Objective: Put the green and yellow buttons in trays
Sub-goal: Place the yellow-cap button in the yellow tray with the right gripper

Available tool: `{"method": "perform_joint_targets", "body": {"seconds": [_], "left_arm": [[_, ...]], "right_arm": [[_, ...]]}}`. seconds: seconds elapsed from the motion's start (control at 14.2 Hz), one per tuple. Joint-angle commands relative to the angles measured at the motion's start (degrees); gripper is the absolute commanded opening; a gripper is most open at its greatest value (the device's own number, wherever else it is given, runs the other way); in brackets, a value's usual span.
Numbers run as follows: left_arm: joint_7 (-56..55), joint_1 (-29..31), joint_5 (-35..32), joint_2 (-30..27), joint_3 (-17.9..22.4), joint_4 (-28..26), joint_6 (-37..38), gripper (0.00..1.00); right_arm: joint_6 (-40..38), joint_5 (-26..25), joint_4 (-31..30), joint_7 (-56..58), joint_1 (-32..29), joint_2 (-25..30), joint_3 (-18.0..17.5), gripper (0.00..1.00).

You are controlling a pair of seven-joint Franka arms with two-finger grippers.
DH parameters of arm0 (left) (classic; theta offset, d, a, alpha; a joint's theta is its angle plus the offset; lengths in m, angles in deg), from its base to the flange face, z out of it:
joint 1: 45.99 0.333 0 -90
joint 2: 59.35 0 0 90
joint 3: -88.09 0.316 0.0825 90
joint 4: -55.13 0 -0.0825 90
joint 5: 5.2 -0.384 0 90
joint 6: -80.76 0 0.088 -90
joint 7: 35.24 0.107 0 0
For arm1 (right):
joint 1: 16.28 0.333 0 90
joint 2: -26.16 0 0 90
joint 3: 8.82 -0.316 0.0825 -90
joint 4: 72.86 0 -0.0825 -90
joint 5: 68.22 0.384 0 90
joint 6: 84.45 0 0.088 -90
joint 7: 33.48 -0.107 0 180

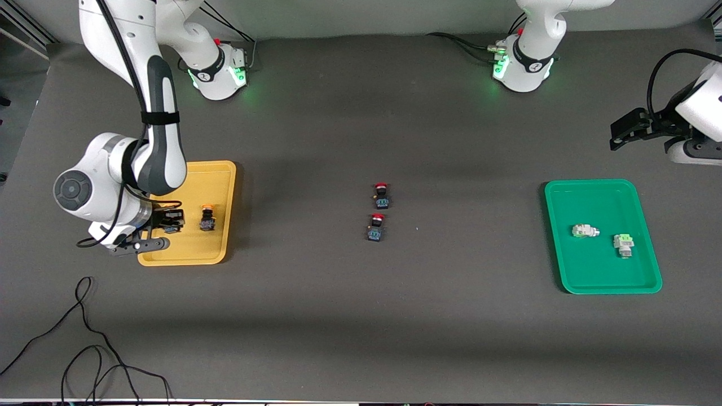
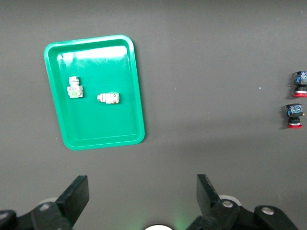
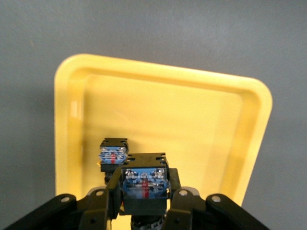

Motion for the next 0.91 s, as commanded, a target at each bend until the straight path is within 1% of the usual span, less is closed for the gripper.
{"method": "perform_joint_targets", "body": {"seconds": [0.0,0.21,0.28,0.42,0.49,0.7,0.84], "left_arm": [[0.41,-1.20,-0.33,-0.70,1.07,-0.71,-0.19,1.00],[0.76,-0.85,-0.15,-0.08,1.07,-0.54,-0.63,1.00],[0.76,-1.02,-0.24,-0.08,1.07,-0.45,-0.63,1.00],[0.76,-1.02,-0.24,0.00,1.07,-0.45,-0.90,1.00],[0.76,-1.02,-0.33,0.09,1.07,-0.45,-1.07,1.00],[0.76,-0.85,-0.41,0.36,1.07,-0.45,-1.16,1.00],[0.76,-0.76,-0.33,0.36,1.07,-0.45,-1.25,1.00]], "right_arm": [[3.04,7.22,-2.13,8.47,0.52,-3.25,0.49,0.00],[3.30,17.06,-2.22,16.56,-0.62,-8.88,0.31,0.00],[3.65,18.31,-2.22,18.07,-0.62,-10.20,0.31,0.00],[4.70,18.58,-2.31,20.36,-2.28,-11.44,0.14,0.00],[4.97,18.67,-2.31,21.15,-3.33,-11.53,-0.91,0.00],[5.33,18.58,-2.13,21.42,-5.45,-11.53,-2.50,0.00],[5.24,18.58,-2.13,21.51,-5.72,-11.27,-2.59,0.99]]}}
